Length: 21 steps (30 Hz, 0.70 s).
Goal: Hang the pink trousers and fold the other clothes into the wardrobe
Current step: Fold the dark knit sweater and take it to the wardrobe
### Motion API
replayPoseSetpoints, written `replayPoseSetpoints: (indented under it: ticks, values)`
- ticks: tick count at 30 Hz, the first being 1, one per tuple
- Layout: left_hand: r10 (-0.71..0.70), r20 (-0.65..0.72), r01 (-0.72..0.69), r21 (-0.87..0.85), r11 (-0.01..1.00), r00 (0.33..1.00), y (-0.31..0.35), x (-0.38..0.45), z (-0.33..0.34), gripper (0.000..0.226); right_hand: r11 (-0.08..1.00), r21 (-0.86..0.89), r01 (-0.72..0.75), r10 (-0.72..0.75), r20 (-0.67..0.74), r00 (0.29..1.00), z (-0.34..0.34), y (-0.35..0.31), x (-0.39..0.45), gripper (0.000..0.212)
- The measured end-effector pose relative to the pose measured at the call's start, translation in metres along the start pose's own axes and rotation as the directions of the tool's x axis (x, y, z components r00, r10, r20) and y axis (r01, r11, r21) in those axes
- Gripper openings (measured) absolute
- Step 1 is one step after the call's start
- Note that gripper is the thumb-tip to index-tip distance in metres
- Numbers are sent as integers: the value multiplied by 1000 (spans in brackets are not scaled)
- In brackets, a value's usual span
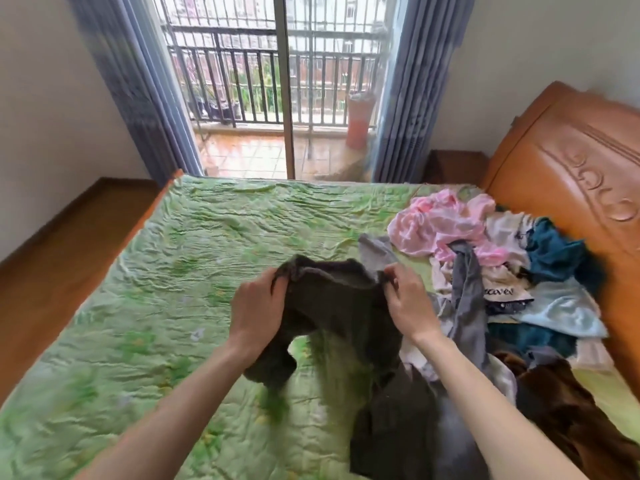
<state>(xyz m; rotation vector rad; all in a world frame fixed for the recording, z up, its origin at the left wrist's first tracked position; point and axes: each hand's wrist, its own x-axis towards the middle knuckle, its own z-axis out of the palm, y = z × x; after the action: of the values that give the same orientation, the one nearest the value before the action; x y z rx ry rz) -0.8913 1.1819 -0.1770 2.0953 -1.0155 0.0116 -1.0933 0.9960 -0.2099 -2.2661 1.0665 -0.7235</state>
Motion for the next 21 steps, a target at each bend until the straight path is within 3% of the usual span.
replayPoseSetpoints:
  ticks: [4,8,12,15,18,21]
  values:
    - [43,-61,-40,48,998,997,25,35,-42,28,989,149,-22,35,-82,996,-15,-45,34,10]
    - [85,12,-85,141,986,996,22,79,-92,36,983,173,60,-33,-159,987,-41,-107,64,18]
    - [110,122,-122,98,988,986,6,128,-141,48,990,47,131,-115,-255,960,-64,-156,88,16]
    - [180,256,-162,-92,983,950,-10,157,-172,29,993,-60,106,-120,-341,932,-71,-186,99,25]
    - [284,322,-275,-74,959,903,-29,182,-185,21,986,-120,119,-158,-405,901,-71,-204,107,30]
    - [232,370,-200,-123,972,900,-52,199,-186,24,975,-165,151,-205,-390,898,-66,-216,109,30]
